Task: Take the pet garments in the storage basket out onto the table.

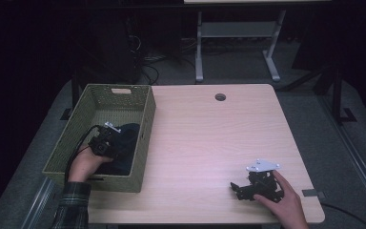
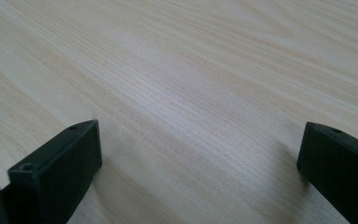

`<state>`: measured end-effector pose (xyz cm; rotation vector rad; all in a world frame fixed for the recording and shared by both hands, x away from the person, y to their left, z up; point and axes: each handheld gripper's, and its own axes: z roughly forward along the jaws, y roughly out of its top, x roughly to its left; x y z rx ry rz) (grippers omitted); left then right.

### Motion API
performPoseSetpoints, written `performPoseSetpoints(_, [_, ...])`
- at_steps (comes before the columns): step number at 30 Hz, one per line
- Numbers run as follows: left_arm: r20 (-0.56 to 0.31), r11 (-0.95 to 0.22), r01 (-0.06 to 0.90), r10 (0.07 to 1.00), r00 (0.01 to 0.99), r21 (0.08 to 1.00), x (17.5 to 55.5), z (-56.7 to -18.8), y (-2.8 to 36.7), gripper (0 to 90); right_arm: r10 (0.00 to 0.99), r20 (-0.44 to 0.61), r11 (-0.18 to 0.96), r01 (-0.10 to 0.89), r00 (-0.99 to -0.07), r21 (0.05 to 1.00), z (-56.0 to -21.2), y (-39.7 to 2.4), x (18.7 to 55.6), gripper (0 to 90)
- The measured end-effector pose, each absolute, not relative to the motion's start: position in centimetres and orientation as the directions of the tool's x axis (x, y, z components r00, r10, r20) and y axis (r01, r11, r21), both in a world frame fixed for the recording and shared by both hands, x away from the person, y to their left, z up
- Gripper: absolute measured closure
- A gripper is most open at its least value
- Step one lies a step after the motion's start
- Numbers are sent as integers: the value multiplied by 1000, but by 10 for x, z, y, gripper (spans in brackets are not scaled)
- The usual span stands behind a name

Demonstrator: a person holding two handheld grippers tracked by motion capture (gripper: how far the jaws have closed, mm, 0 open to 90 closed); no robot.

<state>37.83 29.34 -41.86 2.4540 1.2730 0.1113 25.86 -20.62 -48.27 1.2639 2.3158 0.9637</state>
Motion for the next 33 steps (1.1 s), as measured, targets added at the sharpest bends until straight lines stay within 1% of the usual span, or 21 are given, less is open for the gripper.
performPoseSetpoints(1, [-100, -522, 773, 803, 588, 360, 378, -419, 293, 648, 834, 31, 377, 610, -551, 697, -483, -206, 259, 0])
performPoseSetpoints(4, [-118, -482, 771, 813, 571, 416, 378, -411, 299, 648, 834, 34, 375, 612, -550, 696, -483, -206, 258, 0])
performPoseSetpoints(5, [-118, -482, 771, 813, 571, 416, 378, -411, 299, 648, 834, 34, 375, 612, -550, 696, -483, -206, 258, 0])
performPoseSetpoints(7, [-134, -454, 763, 814, 565, 461, 377, -404, 305, 649, 834, 34, 375, 612, -550, 696, -483, -206, 258, 0])
performPoseSetpoints(8, [-134, -454, 763, 814, 565, 461, 377, -404, 305, 649, 834, 34, 375, 612, -550, 696, -483, -206, 258, 0])
performPoseSetpoints(10, [-145, -416, 747, 818, 557, 519, 376, -397, 310, 649, 834, 33, 376, 611, -551, 697, -483, -206, 259, 0])
performPoseSetpoints(20, [-183, -272, 671, 832, 525, 690, 367, -372, 328, 658, 835, 34, 375, 612, -550, 696, -483, -206, 258, 0])
performPoseSetpoints(21, [-183, -272, 671, 832, 525, 690, 367, -372, 328, 659, 834, 33, 376, 611, -551, 696, -483, -206, 259, 0])
performPoseSetpoints(22, [-198, -244, 656, 828, 524, 715, 365, -368, 331, 660, 834, 34, 375, 612, -550, 696, -483, -206, 258, 0])
performPoseSetpoints(25, [-223, -194, 637, 828, 514, 746, 362, -364, 335, 661, 834, 34, 375, 612, -551, 696, -483, -206, 259, 0])
performPoseSetpoints(33, [-229, -146, 579, 819, 526, 802, 358, -351, 342, 668, 832, 32, 378, 609, -554, 697, -483, -206, 259, 0])
